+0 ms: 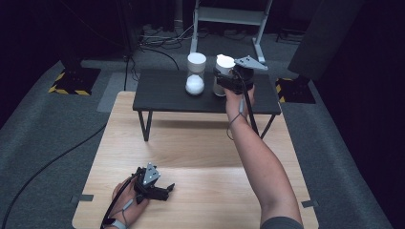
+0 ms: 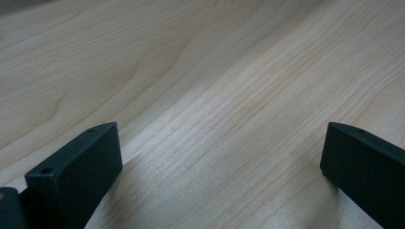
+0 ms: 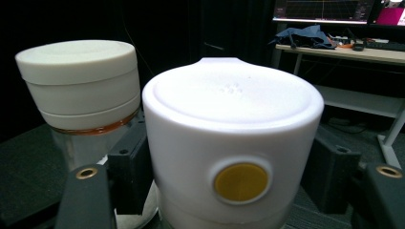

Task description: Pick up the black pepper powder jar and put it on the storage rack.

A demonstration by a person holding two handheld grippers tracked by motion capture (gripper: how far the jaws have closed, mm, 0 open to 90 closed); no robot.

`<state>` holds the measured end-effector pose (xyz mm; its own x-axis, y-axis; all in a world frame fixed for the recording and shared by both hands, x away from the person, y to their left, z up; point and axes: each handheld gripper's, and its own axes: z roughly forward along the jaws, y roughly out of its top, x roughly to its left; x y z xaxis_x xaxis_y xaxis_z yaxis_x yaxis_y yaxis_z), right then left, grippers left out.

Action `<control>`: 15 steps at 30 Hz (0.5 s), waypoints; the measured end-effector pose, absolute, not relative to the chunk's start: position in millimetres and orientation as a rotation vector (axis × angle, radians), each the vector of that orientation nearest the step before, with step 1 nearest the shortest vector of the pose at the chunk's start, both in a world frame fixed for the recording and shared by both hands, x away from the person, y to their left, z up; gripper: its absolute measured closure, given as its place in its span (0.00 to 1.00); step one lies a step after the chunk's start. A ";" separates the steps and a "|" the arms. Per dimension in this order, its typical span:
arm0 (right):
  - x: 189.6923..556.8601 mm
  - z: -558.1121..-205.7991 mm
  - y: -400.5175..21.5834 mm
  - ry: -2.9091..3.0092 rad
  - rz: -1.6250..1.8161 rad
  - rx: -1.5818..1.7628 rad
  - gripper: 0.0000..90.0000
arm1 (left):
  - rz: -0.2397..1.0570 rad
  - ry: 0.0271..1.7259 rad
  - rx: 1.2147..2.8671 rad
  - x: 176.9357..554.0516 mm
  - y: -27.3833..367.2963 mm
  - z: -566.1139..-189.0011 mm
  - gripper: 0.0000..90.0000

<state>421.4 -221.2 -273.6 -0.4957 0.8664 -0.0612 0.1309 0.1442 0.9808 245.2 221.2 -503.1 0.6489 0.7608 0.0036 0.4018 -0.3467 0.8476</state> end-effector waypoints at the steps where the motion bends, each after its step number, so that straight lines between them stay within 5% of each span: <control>1: 422.3 -274.2 -221.0 1.756 1.404 0.961 0.33 | 0.508 0.909 1.975 245.2 221.3 -503.1 0.00; 9: 430.7 -281.4 -226.9 1.760 1.435 0.945 0.32 | 0.508 0.909 1.974 245.2 221.2 -503.1 0.00; 15: 426.8 -281.4 -234.2 1.774 1.448 0.897 0.18 | 0.508 0.908 1.975 245.3 221.3 -503.1 0.00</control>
